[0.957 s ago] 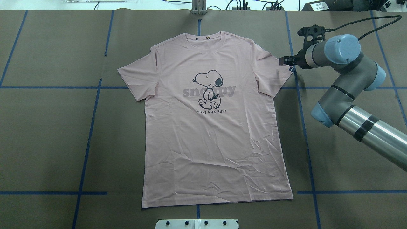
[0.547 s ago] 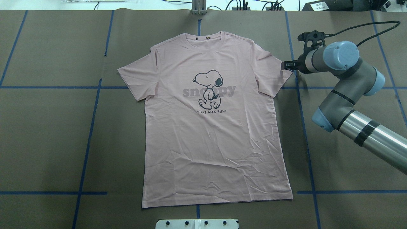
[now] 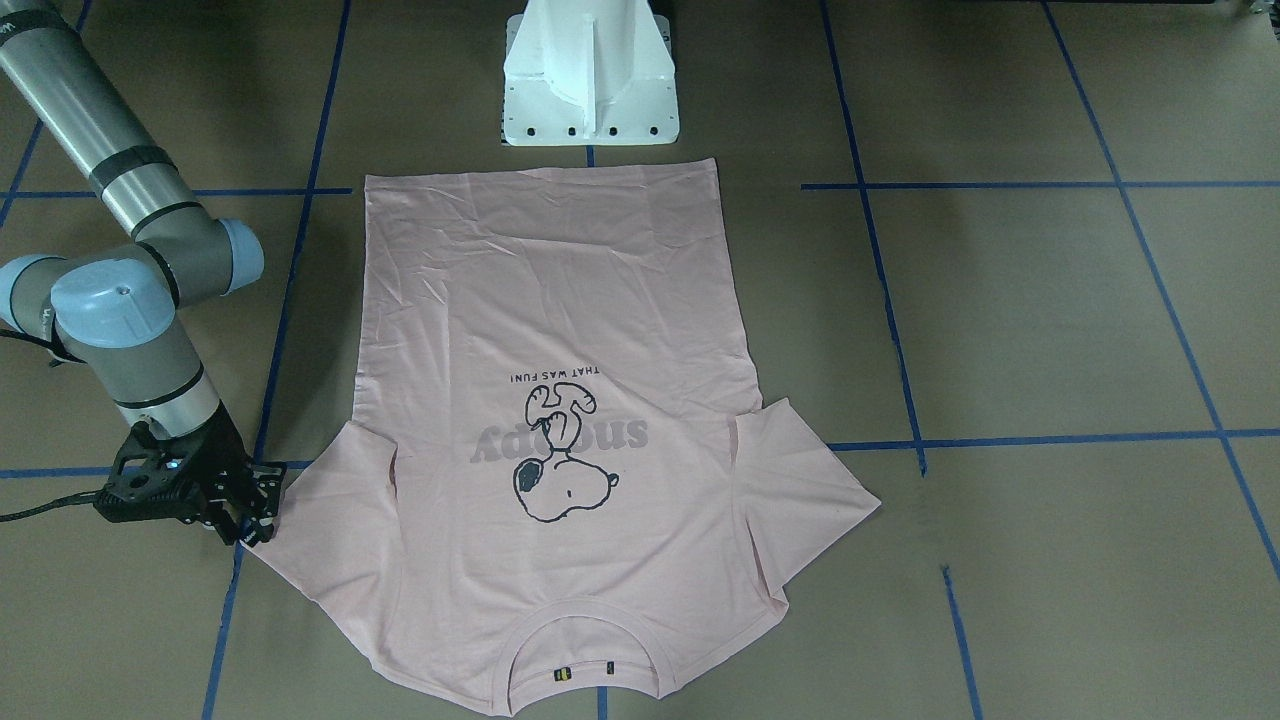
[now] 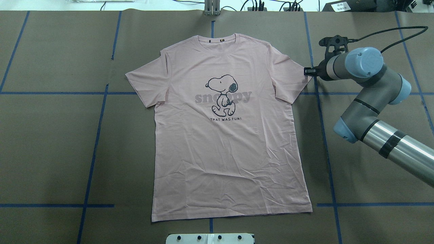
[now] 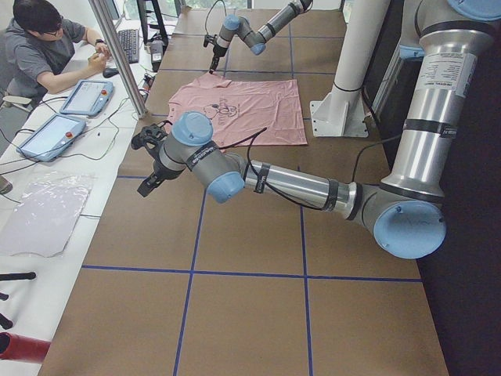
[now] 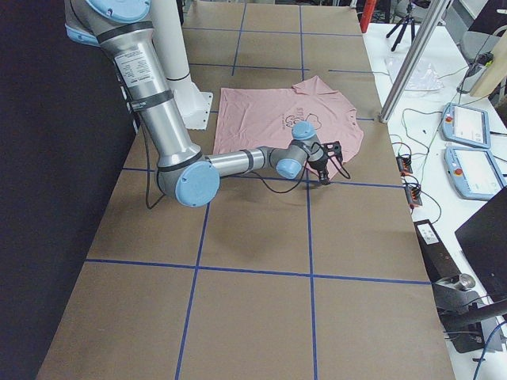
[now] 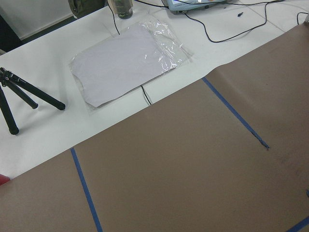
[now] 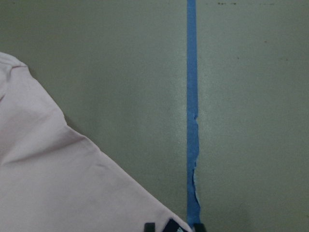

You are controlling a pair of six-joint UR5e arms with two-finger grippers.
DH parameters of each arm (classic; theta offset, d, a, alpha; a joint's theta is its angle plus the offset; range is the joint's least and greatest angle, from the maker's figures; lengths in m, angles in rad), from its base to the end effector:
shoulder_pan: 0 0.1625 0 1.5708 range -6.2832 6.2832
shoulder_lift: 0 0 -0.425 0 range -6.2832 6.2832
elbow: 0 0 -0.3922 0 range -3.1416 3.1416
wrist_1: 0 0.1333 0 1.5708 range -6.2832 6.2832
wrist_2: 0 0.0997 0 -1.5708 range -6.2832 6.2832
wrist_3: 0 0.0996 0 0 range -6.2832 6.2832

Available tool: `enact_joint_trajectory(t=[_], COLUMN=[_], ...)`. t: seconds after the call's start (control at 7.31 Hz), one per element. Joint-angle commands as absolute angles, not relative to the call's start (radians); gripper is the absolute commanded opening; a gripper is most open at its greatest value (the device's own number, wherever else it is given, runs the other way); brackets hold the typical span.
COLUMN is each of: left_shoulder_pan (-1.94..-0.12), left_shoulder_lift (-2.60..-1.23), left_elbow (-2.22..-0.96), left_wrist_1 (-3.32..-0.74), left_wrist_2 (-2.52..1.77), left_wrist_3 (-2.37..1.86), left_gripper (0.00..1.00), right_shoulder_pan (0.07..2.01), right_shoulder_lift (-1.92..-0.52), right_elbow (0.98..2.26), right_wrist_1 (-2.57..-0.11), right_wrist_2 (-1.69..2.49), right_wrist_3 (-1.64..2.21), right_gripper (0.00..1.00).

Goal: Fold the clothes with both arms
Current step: 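Move the right gripper to the pink shirt's sleeve nearest it and grasp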

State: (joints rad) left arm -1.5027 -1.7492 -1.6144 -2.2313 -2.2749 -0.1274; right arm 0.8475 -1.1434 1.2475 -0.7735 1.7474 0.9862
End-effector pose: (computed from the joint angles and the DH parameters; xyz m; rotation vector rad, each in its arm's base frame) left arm -0.0292 -0.5833 0.4656 0.7755 0.7353 0.2568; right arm -0.3798 -0.6051 0.4912 0.4665 -0.7869 0.1647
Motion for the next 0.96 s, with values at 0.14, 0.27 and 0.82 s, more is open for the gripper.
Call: enact_joint_trajectory(t=[0.14,0.27,0.82], left_shoulder_pan=[-1.503,-1.503,-1.502], left_shoulder_lift=[-1.749,-1.749,-1.749], left_elbow=[-1.615,-1.615,-1.615], left_wrist_1=[-2.233,-2.233,-2.233], left_wrist_2=[-2.275,-2.275,-2.276], left_wrist_3=[-0.127,-0.129,-0.133], left_gripper=[1.00,1.00,1.00], right_shoulder_pan=[0.844,0.847,0.755], right_shoulder_lift=[-1.131,-1.129,-0.952], right_elbow=[1.255,1.291,1.465], right_wrist_1=[-0.781,-0.804,-1.216], right_wrist_2=[1.747,1.749,1.621], right_wrist_3=[1.005,1.005,1.153], right_gripper=[0.00,0.00,0.00])
